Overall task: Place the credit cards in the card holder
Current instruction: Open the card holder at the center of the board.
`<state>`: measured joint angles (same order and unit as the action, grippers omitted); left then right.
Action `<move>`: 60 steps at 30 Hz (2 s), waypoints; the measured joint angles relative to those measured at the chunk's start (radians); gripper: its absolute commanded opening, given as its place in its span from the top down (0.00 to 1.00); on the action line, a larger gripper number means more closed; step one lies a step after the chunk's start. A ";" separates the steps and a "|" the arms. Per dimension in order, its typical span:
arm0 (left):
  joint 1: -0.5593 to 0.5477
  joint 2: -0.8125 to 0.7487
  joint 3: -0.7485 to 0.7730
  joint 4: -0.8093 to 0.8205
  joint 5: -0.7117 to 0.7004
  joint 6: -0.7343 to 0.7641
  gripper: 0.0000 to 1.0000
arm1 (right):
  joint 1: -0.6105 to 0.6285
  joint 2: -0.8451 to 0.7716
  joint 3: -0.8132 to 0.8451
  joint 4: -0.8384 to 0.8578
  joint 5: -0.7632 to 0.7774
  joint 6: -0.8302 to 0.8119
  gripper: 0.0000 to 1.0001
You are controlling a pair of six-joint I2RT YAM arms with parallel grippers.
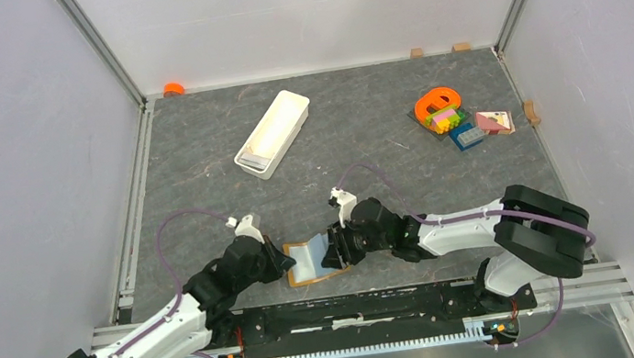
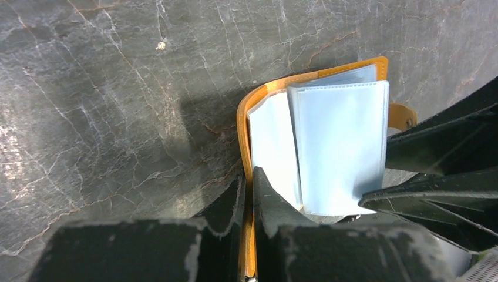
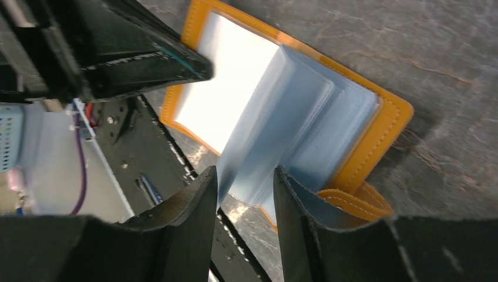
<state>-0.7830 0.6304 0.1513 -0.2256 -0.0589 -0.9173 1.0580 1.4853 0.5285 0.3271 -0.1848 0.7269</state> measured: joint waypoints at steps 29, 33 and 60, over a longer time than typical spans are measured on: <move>0.000 0.033 0.006 0.103 0.019 0.028 0.43 | 0.035 0.102 0.027 0.250 -0.160 0.002 0.46; 0.002 -0.047 0.054 -0.019 -0.018 0.039 0.38 | 0.035 0.103 0.027 0.257 -0.160 0.001 0.46; 0.013 -0.025 0.135 -0.142 -0.047 0.045 0.28 | 0.042 0.158 0.104 0.198 -0.149 -0.074 0.40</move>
<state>-0.7696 0.6052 0.2867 -0.3676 -0.1055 -0.8719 1.0996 1.6436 0.6323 0.5255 -0.3336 0.6529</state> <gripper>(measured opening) 0.713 0.597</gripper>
